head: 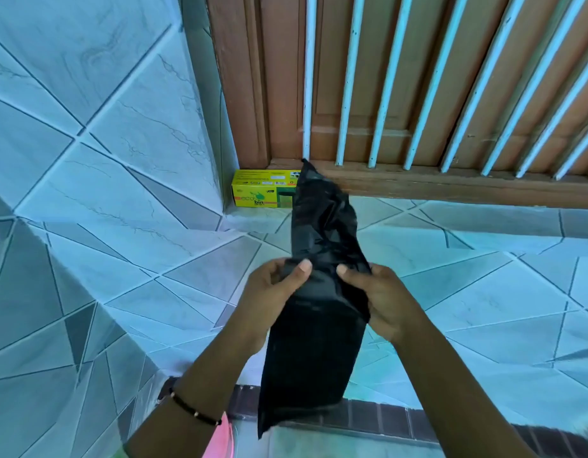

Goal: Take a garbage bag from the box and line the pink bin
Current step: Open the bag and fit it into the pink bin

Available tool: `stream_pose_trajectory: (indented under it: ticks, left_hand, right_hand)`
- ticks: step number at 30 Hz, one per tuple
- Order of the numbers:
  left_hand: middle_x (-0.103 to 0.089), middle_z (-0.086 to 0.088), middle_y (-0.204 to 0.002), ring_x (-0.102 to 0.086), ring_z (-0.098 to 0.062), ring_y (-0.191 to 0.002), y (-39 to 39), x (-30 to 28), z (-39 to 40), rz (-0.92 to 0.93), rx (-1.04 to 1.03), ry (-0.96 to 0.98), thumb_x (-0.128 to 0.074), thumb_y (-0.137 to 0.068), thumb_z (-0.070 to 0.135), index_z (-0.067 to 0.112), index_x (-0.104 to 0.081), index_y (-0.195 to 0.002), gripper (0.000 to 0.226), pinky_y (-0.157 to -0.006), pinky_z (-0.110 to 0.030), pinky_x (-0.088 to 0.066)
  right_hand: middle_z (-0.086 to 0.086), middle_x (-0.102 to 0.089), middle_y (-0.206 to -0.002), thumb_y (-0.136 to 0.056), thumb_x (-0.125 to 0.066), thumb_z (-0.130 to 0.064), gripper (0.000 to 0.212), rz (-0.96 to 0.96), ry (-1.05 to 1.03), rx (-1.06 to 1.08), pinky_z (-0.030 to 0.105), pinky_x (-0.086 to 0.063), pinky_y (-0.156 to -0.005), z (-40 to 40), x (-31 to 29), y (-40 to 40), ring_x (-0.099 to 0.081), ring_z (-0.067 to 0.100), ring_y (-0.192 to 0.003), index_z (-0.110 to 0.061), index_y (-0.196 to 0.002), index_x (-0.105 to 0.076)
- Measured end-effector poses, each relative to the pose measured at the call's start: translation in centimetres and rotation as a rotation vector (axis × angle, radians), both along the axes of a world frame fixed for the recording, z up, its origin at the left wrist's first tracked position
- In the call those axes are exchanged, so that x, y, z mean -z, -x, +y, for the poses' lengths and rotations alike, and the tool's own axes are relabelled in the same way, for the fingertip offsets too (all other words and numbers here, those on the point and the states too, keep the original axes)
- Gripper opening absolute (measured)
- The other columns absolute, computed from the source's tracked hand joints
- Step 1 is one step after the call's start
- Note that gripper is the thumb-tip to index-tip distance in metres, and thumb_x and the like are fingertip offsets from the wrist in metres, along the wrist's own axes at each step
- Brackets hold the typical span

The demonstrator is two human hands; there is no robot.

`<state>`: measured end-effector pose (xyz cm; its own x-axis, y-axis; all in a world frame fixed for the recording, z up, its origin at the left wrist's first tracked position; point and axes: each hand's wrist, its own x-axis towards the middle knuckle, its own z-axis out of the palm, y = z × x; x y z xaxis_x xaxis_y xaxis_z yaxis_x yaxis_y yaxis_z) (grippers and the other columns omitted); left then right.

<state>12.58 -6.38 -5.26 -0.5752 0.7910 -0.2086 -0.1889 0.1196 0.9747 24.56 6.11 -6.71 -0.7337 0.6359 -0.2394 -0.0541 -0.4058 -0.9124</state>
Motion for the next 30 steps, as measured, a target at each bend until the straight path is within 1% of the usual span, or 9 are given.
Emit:
stream_pose_trajectory:
  ticks: [4, 7, 10, 13, 16, 19, 22, 25, 30]
  left_hand:
    - [-0.076, 0.002, -0.089, -0.071, -0.013, -0.086, -1.6, 0.6, -1.7, 0.164, 0.15, 0.182, -0.069, -0.081, 0.029, 0.018, -0.072, -0.091, 0.015, -0.083, -0.028, -0.055]
    - [-0.075, -0.006, -0.091, -0.071, -0.021, -0.086, -1.3, 0.1, -0.4, -0.052, -0.07, -0.003, -0.068, -0.083, 0.02, 0.01, -0.071, -0.092, 0.014, -0.082, -0.034, -0.056]
    - [-0.073, -0.008, -0.097, -0.07, -0.023, -0.087, -0.3, -0.7, 0.9, -0.219, -0.281, -0.134, -0.065, -0.085, 0.018, 0.009, -0.069, -0.094, 0.013, -0.085, -0.039, -0.054]
    - [-0.074, -0.005, -0.1, -0.069, -0.022, -0.095, 0.0, -1.0, 0.4, -0.164, -0.104, -0.087, -0.064, -0.081, 0.035, 0.013, -0.069, -0.098, 0.029, -0.092, -0.044, -0.052]
    - [-0.073, -0.01, -0.104, -0.069, -0.025, -0.098, -1.3, -0.9, -1.1, -0.092, 0.188, 0.043, -0.066, -0.071, 0.038, 0.009, -0.068, -0.106, 0.045, -0.088, -0.041, -0.054]
    - [-0.072, -0.017, -0.101, -0.069, -0.032, -0.096, -1.4, -0.9, -1.1, -0.091, 0.101, -0.02, -0.068, -0.074, 0.025, 0.003, -0.068, -0.103, 0.037, -0.086, -0.041, -0.055]
    - [-0.072, -0.019, -0.094, -0.068, -0.032, -0.088, -0.8, -1.0, -0.7, -0.094, -0.046, -0.037, -0.064, -0.082, 0.016, 0.001, -0.069, -0.095, 0.021, -0.081, -0.043, -0.057]
    - [-0.072, -0.019, -0.094, -0.069, -0.032, -0.087, -1.2, -0.8, -0.9, -0.076, -0.09, -0.017, -0.067, -0.079, 0.022, 0.002, -0.07, -0.092, 0.024, -0.086, -0.047, -0.055]
    - [-0.076, -0.01, -0.08, -0.072, -0.024, -0.078, -2.1, 0.0, -1.4, -0.056, -0.156, -0.068, -0.069, -0.068, 0.035, 0.008, -0.073, -0.079, 0.029, -0.082, -0.04, -0.057]
  right_hand:
    - [0.015, -0.068, -0.115, -0.081, -0.066, -0.027, 0.043, 0.05, 0.074, 0.052, 0.038, -0.054, -0.088, 1.3, -0.7, -1.0, -0.066, 0.027, -0.104, 0.0, -0.115, -0.062]
    - [0.011, -0.067, -0.119, -0.071, -0.07, -0.044, 0.064, -0.055, -0.001, -0.22, 0.039, -0.052, -0.094, 0.4, -0.6, -2.2, -0.063, 0.026, -0.11, -0.003, -0.119, -0.061]
    - [0.014, -0.071, -0.107, -0.077, -0.068, -0.022, 0.037, -0.131, -0.121, -0.311, 0.033, -0.055, -0.086, -1.2, -1.0, -2.3, -0.068, 0.027, -0.099, -0.001, -0.108, -0.066]
    - [0.009, -0.074, -0.08, -0.082, -0.064, -0.004, 0.007, -0.051, -0.157, -0.014, 0.026, -0.057, -0.064, -1.0, -1.7, -1.3, -0.07, 0.019, -0.071, -0.005, -0.085, -0.071]
    - [0.013, -0.074, -0.091, -0.083, -0.065, -0.008, 0.013, -0.004, -0.118, 0.148, 0.032, -0.057, -0.074, -0.1, -2.3, -1.1, -0.071, 0.025, -0.083, -0.001, -0.093, -0.069]
    - [0.018, -0.072, -0.1, -0.083, -0.065, -0.012, 0.025, -0.021, -0.077, 0.072, 0.034, -0.058, -0.075, -0.5, -2.2, -2.1, -0.07, 0.03, -0.092, 0.003, -0.104, -0.065]
    - [0.017, -0.072, -0.08, -0.08, -0.061, -0.011, 0.02, -0.038, 0.008, -0.123, 0.029, -0.056, -0.051, -1.4, -1.9, -3.4, -0.07, 0.026, -0.064, 0.001, -0.096, -0.064]
    - [0.012, -0.062, -0.054, -0.085, -0.052, 0.002, 0.01, -0.047, 0.028, -0.099, 0.023, -0.048, -0.039, -2.1, -1.4, -3.7, -0.059, 0.018, -0.042, 0.0, -0.078, -0.059]
    - [0.014, -0.064, -0.067, -0.085, -0.055, -0.045, 0.041, -0.085, 0.035, -0.012, 0.025, -0.05, -0.041, -3.4, -1.6, -3.7, -0.061, 0.019, -0.045, -0.004, -0.087, -0.063]
